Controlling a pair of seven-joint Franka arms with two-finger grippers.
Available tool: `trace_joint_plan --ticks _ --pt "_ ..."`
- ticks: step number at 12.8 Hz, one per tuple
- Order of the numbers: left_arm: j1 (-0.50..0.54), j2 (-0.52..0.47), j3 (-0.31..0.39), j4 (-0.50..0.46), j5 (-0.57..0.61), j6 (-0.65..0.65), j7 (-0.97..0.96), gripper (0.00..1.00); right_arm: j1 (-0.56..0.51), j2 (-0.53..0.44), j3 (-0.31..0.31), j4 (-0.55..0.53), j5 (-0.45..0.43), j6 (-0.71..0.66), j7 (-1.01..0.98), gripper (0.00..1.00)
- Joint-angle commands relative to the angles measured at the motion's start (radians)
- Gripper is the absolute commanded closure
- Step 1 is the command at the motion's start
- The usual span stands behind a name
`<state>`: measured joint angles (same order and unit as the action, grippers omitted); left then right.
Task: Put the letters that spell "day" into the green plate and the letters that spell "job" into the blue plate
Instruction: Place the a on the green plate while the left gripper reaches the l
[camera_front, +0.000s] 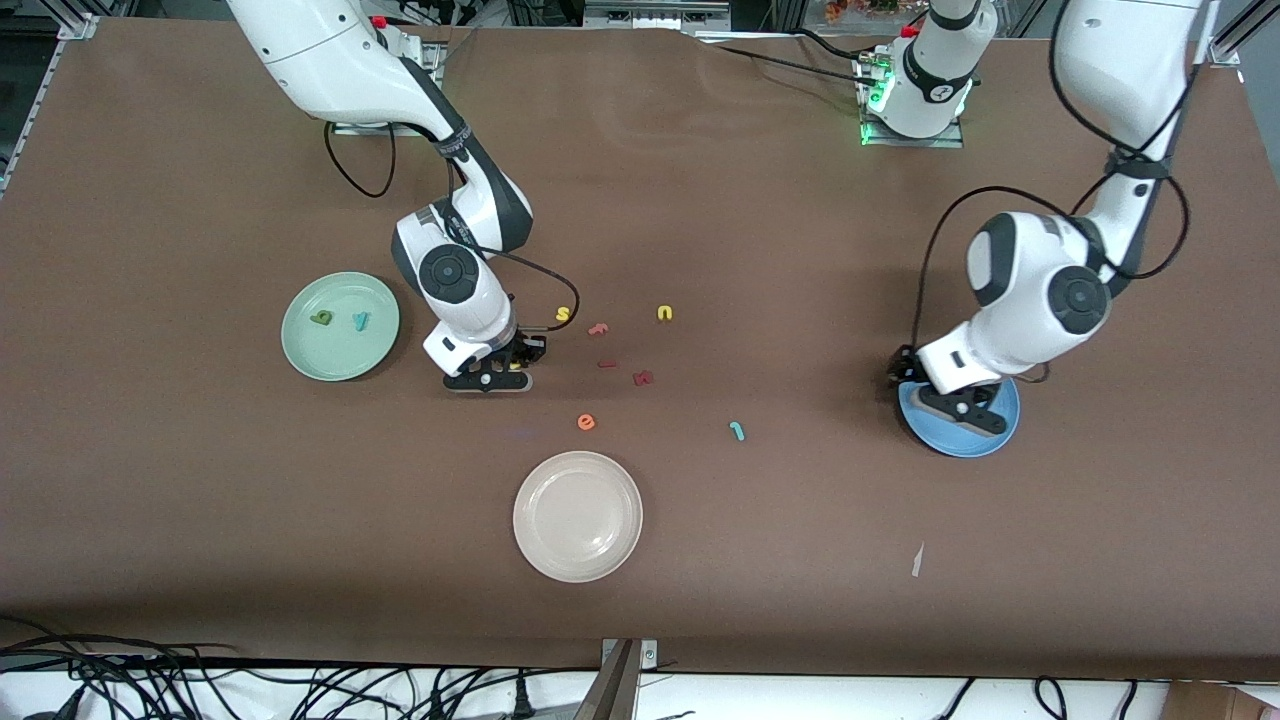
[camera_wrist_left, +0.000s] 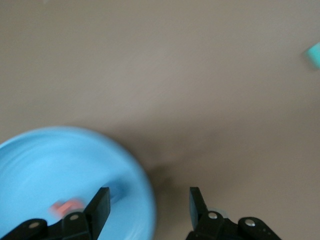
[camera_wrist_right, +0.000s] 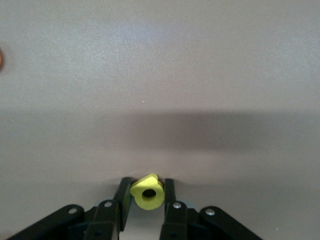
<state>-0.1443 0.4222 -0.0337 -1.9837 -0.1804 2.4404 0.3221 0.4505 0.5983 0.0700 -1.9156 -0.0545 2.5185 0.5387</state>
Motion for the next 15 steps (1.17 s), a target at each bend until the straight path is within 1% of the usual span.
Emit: trace_joint_plan --ticks 1,2,4,6,7,10,11,12,14,15 --pt "-0.092 0.105 0.009 0.138 -0.054 0.005 -0.087 0.28 -0.003 -0.066 -0.036 -0.008 -0.013 -0.080 -0.054 0.93" --pt "-0.130 0.124 0.009 0.152 -0.068 0.011 -0.150 0.28 -0.004 -0.089 -0.051 -0.010 -0.013 -0.127 -0.106 0.92" --pt "-0.188 0.142 0.009 0.166 -0.074 0.051 -0.254 0.29 -0.004 -0.129 -0.090 -0.010 -0.011 -0.177 -0.207 0.92" --pt "-0.240 0.184 0.009 0.222 -0.074 0.065 -0.351 0.29 -0.006 -0.176 -0.149 -0.017 -0.005 -0.275 -0.325 0.92" --pt "-0.265 0.208 0.011 0.262 -0.074 0.065 -0.400 0.29 -0.006 -0.199 -0.185 -0.037 -0.005 -0.294 -0.383 0.92" --pt "-0.305 0.280 0.017 0.359 -0.074 0.075 -0.515 0.29 -0.007 -0.265 -0.281 -0.120 -0.004 -0.291 -0.553 0.92" --pt "-0.311 0.294 0.018 0.361 -0.074 0.107 -0.521 0.29 -0.007 -0.265 -0.317 -0.126 0.007 -0.287 -0.610 0.92" --pt "-0.317 0.305 0.018 0.361 -0.077 0.133 -0.522 0.29 -0.007 -0.264 -0.338 -0.138 0.007 -0.285 -0.644 0.92" --pt "-0.328 0.319 0.018 0.361 -0.109 0.141 -0.522 0.29 -0.007 -0.278 -0.374 -0.192 0.007 -0.273 -0.649 0.92" --pt "-0.333 0.325 0.018 0.359 -0.109 0.141 -0.522 0.31 -0.007 -0.282 -0.390 -0.222 0.008 -0.264 -0.649 0.92"
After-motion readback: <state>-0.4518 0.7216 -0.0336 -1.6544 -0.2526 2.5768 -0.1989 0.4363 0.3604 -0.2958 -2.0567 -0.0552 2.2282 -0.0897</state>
